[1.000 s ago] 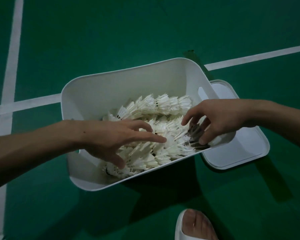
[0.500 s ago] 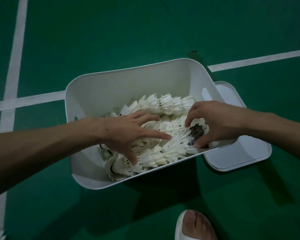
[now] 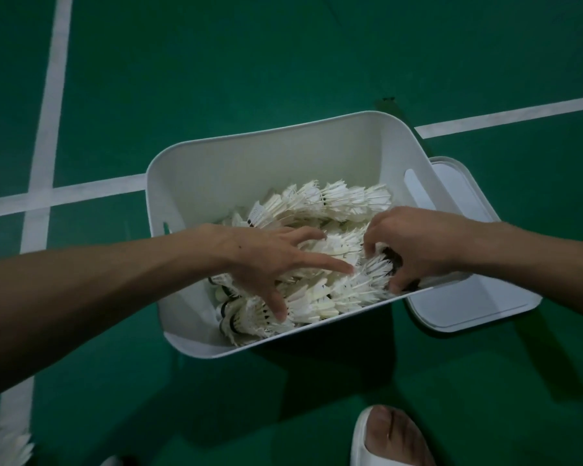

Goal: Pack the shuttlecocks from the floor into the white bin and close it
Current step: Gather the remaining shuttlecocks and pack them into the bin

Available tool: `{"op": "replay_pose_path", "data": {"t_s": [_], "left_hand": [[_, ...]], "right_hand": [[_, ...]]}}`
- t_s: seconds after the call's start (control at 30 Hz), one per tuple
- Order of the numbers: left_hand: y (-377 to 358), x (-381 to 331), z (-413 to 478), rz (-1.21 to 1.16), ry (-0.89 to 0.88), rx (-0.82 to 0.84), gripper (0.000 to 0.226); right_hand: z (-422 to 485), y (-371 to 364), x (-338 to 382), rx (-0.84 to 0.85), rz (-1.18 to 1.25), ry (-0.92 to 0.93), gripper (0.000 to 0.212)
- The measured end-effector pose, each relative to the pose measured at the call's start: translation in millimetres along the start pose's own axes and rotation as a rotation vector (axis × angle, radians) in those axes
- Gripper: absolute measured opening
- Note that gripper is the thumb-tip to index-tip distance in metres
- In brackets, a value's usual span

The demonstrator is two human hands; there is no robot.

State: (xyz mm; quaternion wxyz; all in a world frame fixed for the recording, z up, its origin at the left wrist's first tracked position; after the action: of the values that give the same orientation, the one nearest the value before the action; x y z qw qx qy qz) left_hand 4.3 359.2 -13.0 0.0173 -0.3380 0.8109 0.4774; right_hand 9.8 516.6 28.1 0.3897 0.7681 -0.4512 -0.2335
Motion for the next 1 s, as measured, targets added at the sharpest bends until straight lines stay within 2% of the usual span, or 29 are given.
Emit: {"op": "replay_pose_path", "data": {"t_s": [0.13,0.23,0.47,0.73,0.83,1.0], "left_hand": [[9.5,-0.6,-10.9,0.019,-0.028,-0.066,0.103],[22.2,-0.5,-23.0,-0.012,0.006,-0.147,0.093],[41.7,27.2,-74.8,0.020,0.255,-0.348,0.077],[26.2,73.1,-204.3,-0.110,0.518,-0.513,0.071],[-4.2,89.5,-253.0,-0.133,0.617,-0.499,0.071],[-77.5,115.3,-311.6,-0.170,0.758,-0.357,0.072]], "right_hand": [[-9.6,26.2,-1.6,0.041,0.066,-0.013,0.071],[-15.5,42.5,3.9,0.021,0.060,-0.007,0.073],[-2.2,84.0,47.3,-0.245,0.056,0.053,0.060],[30.5,153.3,151.7,-0.502,0.142,0.239,0.056],[44.5,165.8,196.2,-0.520,0.168,0.314,0.054],[75.3,158.3,275.6,-0.465,0.160,0.433,0.053]]}}
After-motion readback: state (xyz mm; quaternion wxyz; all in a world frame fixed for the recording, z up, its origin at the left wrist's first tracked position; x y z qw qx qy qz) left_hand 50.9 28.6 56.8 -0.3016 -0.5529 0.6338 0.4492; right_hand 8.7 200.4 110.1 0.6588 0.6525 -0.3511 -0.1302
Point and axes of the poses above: each hand's wrist, its own z-axis towards the middle knuckle, its own y-axis out of the back of the hand, x = y × z, the point moved 5 cm from there along z, towards the middle knuckle, and after that the axes turned 1 degree about -x, right-handed, at the moved point
